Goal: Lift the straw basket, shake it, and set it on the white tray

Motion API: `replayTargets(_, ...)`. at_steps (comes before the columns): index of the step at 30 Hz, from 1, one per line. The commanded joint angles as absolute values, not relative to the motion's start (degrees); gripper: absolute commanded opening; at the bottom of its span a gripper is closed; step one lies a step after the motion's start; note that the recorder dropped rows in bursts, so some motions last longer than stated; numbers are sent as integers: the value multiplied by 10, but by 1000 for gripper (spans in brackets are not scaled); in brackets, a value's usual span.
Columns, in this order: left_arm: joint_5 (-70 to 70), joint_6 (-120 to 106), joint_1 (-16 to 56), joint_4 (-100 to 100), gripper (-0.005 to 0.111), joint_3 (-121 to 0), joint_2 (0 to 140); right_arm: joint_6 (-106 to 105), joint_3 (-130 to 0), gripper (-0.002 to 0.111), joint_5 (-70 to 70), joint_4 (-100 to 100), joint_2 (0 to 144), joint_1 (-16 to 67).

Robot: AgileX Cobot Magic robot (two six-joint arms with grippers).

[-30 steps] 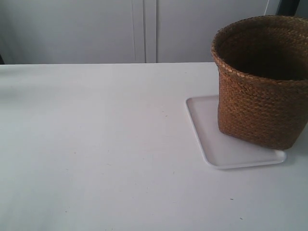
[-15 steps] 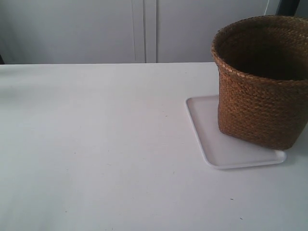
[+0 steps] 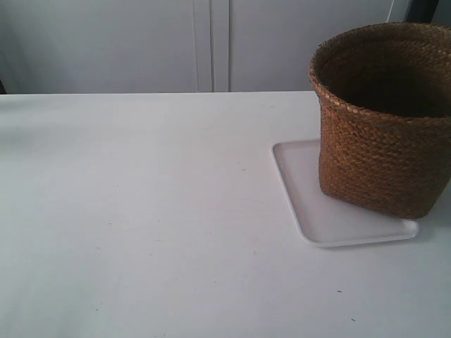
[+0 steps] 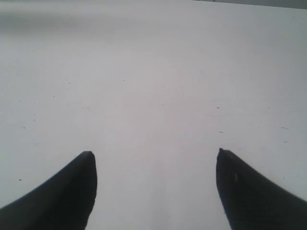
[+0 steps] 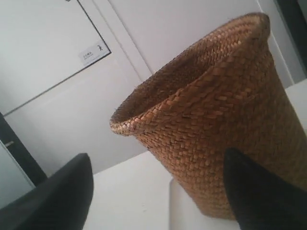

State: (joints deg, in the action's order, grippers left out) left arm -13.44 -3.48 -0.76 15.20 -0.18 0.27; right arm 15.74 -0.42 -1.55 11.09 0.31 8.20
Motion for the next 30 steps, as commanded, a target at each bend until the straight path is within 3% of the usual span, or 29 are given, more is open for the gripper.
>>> replayTargets(1, -136, -35, -9, 154, 72, 0, 0, 84, 0, 70, 0, 38, 0, 86)
replayTargets(13, -136, -35, -9, 154, 72, 0, 0, 21, 0, 70, 98, 0, 0, 86)
replayTargets(30, -136, -35, -9, 154, 72, 0, 0, 17, 0, 70, 98, 6, 0, 86)
